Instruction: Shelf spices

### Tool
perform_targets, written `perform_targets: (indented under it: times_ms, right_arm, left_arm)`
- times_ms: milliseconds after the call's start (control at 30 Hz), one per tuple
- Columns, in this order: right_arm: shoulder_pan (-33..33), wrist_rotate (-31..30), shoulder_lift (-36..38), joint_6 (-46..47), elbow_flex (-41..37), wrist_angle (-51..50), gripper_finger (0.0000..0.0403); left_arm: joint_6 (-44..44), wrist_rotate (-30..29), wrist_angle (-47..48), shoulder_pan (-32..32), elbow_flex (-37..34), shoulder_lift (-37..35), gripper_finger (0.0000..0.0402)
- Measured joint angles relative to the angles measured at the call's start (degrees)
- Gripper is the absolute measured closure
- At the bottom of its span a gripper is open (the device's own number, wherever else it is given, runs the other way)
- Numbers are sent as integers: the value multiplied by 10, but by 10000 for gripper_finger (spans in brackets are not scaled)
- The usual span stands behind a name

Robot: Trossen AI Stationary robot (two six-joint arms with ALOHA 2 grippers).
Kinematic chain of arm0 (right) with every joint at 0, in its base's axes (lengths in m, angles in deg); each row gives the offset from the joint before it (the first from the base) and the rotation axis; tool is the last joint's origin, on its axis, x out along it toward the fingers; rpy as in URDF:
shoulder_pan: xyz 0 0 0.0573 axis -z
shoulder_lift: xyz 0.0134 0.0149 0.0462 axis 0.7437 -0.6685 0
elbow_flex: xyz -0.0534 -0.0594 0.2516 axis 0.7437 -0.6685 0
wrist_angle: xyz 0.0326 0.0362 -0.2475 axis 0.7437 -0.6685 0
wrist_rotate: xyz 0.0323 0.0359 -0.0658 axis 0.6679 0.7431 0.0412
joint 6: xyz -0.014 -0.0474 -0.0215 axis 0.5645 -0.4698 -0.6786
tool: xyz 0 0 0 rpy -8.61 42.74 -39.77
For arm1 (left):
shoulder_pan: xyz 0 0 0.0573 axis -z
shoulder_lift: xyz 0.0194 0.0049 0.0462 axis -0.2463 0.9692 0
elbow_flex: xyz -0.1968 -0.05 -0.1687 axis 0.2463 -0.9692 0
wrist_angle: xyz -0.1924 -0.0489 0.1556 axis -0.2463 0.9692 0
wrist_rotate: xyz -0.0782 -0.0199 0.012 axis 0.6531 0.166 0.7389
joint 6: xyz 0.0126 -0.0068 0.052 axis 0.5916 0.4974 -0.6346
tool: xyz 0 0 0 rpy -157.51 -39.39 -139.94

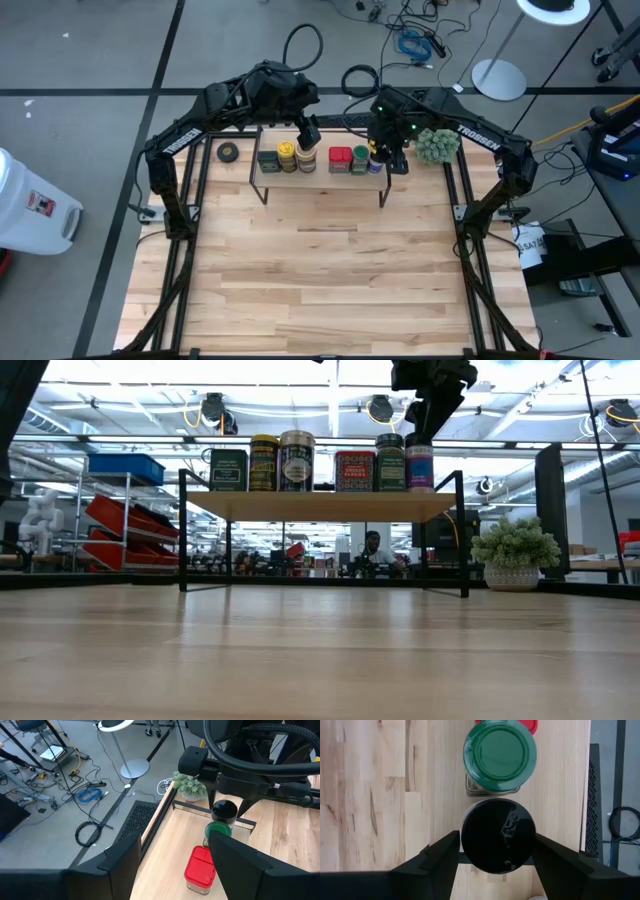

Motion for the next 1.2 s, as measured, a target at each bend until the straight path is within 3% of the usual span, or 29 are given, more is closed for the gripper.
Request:
perform_targets:
  times_ms: [767,1200]
  right_arm:
    - [-2,6,39,28,0,-1,174]
    - [-2,32,148,138,0,9,174]
  left_arm:
    - [0,0,1,0,0,0,159]
    - [1,19,3,0,0,0,159]
